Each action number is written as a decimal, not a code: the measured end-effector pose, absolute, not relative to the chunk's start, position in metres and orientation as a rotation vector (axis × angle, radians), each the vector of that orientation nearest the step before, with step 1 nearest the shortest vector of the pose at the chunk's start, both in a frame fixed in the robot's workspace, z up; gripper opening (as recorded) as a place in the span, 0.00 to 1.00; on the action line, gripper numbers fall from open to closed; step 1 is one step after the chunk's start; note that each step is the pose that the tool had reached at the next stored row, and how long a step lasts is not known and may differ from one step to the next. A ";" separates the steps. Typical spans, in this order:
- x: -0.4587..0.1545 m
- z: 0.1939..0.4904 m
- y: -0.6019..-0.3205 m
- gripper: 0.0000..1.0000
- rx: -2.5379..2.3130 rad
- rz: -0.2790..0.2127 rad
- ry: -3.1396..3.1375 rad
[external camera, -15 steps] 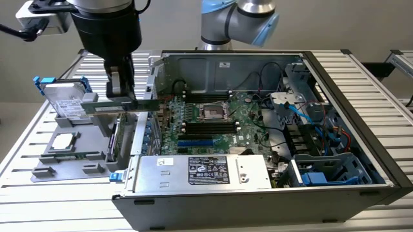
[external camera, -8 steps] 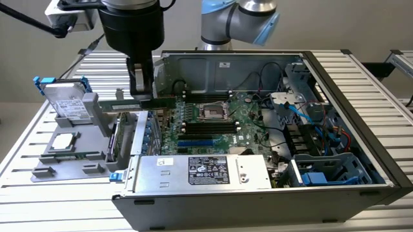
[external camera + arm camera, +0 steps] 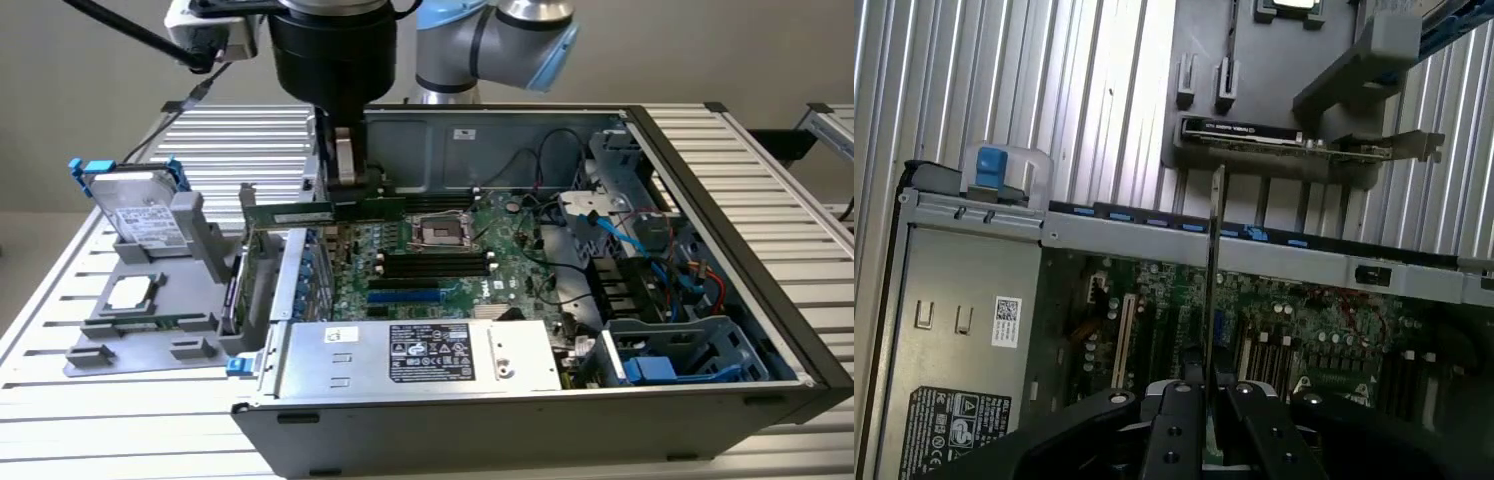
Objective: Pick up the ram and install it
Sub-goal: 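Pick up the ram and move it above insertion slot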
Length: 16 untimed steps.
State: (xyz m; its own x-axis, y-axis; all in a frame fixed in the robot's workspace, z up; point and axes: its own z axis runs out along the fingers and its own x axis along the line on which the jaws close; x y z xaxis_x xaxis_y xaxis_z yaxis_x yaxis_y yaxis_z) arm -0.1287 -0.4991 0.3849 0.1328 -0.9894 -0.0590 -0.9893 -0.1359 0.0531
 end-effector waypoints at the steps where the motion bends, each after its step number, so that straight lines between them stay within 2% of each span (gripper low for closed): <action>1: -0.124 0.385 -0.499 0.14 2.363 -0.125 -2.064; 16: -0.064 0.383 -0.476 0.14 2.362 -0.121 -2.063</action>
